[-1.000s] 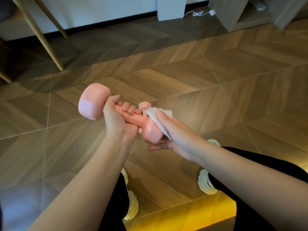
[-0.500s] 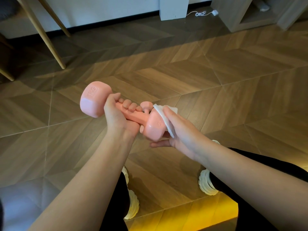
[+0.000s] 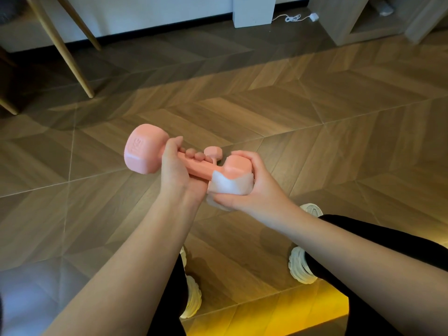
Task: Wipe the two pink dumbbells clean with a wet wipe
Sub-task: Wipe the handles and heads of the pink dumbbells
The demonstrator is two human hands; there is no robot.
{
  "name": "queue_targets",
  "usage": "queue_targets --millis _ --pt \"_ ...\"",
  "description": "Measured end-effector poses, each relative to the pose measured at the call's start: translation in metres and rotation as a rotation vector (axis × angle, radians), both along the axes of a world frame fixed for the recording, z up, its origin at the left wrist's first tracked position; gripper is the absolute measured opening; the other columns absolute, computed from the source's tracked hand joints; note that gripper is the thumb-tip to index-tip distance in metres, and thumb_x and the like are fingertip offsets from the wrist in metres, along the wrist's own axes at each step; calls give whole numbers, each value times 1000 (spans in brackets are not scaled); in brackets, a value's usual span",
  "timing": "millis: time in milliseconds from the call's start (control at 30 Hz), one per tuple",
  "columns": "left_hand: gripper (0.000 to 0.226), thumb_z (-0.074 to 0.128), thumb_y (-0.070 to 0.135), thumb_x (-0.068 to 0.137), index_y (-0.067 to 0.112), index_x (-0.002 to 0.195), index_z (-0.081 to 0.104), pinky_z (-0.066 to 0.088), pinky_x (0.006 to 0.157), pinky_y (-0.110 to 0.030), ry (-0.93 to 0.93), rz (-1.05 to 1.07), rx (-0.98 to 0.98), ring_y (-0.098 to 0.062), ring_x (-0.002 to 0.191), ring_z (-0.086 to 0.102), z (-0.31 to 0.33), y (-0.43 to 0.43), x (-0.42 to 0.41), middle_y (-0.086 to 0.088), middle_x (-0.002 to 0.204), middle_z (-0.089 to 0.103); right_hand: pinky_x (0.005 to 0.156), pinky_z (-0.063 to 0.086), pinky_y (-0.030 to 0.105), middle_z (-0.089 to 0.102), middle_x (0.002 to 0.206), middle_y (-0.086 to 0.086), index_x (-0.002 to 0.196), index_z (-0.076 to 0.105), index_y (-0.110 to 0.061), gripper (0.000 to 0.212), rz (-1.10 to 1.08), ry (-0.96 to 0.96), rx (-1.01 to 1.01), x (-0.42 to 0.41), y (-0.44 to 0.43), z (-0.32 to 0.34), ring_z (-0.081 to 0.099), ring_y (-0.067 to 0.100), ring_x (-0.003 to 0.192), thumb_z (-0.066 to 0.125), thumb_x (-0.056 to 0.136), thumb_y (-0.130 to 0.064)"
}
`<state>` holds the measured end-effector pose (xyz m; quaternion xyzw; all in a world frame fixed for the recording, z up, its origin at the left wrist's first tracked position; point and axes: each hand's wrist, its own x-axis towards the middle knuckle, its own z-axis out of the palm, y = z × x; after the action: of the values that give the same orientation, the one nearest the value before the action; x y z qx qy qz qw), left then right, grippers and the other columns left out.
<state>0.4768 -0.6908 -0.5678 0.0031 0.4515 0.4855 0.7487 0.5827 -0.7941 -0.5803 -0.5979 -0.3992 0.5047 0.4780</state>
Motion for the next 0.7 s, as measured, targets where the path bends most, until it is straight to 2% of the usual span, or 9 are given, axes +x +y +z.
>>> queue_targets --millis 67,133,200,300,367,433,500,567,700 --pt "31 56 19 90 18 64 38 39 47 -20 -43 13 10 -12 37 33 3 0 0 6 48 32 84 51 16 49 131 -7 122 45 -29 72 -33 92 4 -2 1 1 56 -2 108 88 65 -15" --pt "44 52 20 90 16 47 40 37 43 -19 -73 9 29 -14 33 30 8 -1 -1 6 45 28 88 57 29 51 134 -3 118 49 -29 61 -73 206 -21 -4 2 2 61 14 115 83 68 -21" --pt "52 49 19 90 15 39 37 38 41 -19 -81 5 49 -15 31 29 12 -2 -2 5 44 26 85 59 36 53 135 -2 116 52 -31 53 -99 274 -49 -6 2 3 61 24 117 81 72 -26" --pt "39 46 16 89 18 53 33 37 40 -21 -98 19 79 -16 34 26 15 -4 -2 4 47 24 69 56 27 60 128 -3 117 56 -33 46 -132 364 -113 -5 3 4 64 16 110 76 75 -37" --pt "33 45 15 89 19 60 31 37 41 -21 -96 8 103 -15 36 25 16 -4 -1 5 49 23 68 58 34 64 126 9 124 55 -29 46 -78 495 -234 0 5 5 67 24 102 72 84 -43" --pt "32 46 16 89 19 62 31 38 42 -22 -90 -7 126 -14 38 25 16 -4 0 5 50 24 72 61 43 64 121 19 134 50 -28 58 52 602 -343 5 6 8 69 33 96 65 83 -50" --pt "31 48 16 90 18 63 33 38 43 -21 -76 -3 123 -14 38 28 15 -4 1 5 50 27 72 62 43 65 118 24 136 47 -28 61 104 614 -356 8 5 9 70 36 92 65 82 -51" --pt "29 51 17 91 18 65 36 42 46 -21 -49 6 95 -13 39 36 12 -3 3 5 51 35 70 62 39 64 121 24 134 45 -27 54 96 564 -320 9 4 9 70 34 89 67 87 -41" --pt "30 52 18 91 19 67 34 36 46 -19 -15 20 24 -11 39 31 9 -2 1 7 50 30 66 59 33 55 130 10 127 45 -30 58 92 340 -252 10 3 5 69 23 99 79 81 -15"
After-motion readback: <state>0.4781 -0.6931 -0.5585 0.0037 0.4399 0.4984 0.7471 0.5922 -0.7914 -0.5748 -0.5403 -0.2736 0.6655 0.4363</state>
